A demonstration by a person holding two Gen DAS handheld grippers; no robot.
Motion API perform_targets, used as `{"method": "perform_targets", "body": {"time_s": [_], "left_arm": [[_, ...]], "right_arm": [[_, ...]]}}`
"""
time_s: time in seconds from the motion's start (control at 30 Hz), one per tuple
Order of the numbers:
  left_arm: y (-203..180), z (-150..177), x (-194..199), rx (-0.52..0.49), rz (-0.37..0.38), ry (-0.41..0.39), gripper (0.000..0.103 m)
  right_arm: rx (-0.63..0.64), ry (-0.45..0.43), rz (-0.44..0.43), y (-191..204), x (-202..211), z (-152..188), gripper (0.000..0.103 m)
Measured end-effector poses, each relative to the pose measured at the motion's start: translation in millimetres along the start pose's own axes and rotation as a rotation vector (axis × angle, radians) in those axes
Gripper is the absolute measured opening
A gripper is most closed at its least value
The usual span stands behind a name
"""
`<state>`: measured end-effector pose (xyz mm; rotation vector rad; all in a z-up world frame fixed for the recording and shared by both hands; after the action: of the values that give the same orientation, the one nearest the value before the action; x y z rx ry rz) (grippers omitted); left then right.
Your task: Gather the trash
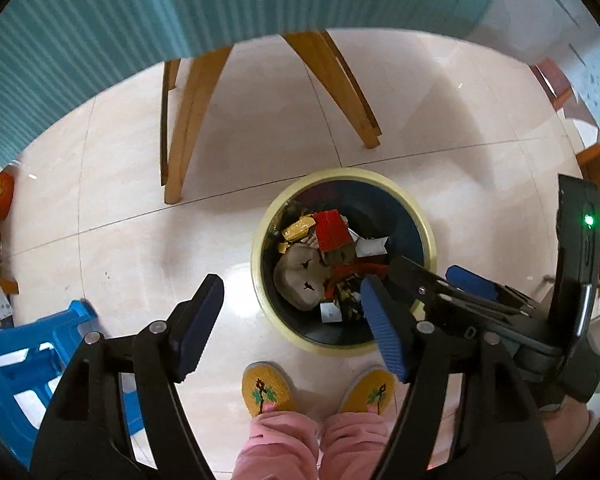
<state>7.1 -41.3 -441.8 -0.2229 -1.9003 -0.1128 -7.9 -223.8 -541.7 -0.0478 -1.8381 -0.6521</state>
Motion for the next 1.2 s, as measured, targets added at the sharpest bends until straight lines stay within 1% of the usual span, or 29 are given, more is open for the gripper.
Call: {"method": "perform_targets", "body": {"time_s": [0.17, 0.23, 0.37, 0.5, 0.73, 0.87, 1.0, 1.2], "left_arm": [[2.7, -9.0, 21.1, 0.021, -0.008, -0.021, 0.069], [3.7, -14.7, 31.9, 0.027, -0.020, -0.031, 0.076], [7.9, -29.2, 56.9, 0.056, -0.029, -0.055, 0.078], [10.4, -45.8, 89.5, 0.078, -0.027, -0.086, 0.082], [19.5, -72.5, 154.4, 0.076, -0.052, -0.125, 0.082], [33.3, -86.3, 189.5, 0.098, -0.065, -0.141, 0.082], [47.2, -101.6, 233.2, 0.115, -0.069, -0.163, 0.082], [59.3, -120.3, 290.6, 0.142, -0.091, -0.192, 0.082]], "right_arm": [[0.053, -0.029, 0.019, 17.7, 23.7, -9.0, 0.090], [0.081, -0.044, 0.035, 27.4, 36.4, -13.6, 0.090], [0.125, -0.069, 0.069, 44.1, 65.0, -23.7, 0.090], [0.150, -0.096, 0.092, 60.5, 98.2, -35.1, 0.090], [0.244, -0.123, 0.132, 98.5, 159.2, -51.5, 0.090], [0.274, -0.119, 0.137, 123.1, 196.1, -58.1, 0.090], [0.316, -0.129, 0.134, 149.6, 235.1, -64.8, 0.090], [0.367, -0.159, 0.100, 191.9, 300.3, -82.5, 0.090]]}}
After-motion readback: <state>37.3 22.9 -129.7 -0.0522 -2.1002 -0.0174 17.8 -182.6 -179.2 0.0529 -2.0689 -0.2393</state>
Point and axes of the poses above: each gripper's, at about its wrist camera, not at the fingertips, and x roughly against the way its jaws point, y to its left, z to its underside, the point moved 3 cm from there along -x, roughly the way its jaws point, and after that the axes turned 6 degrees about -y, right-handed, at the moved point
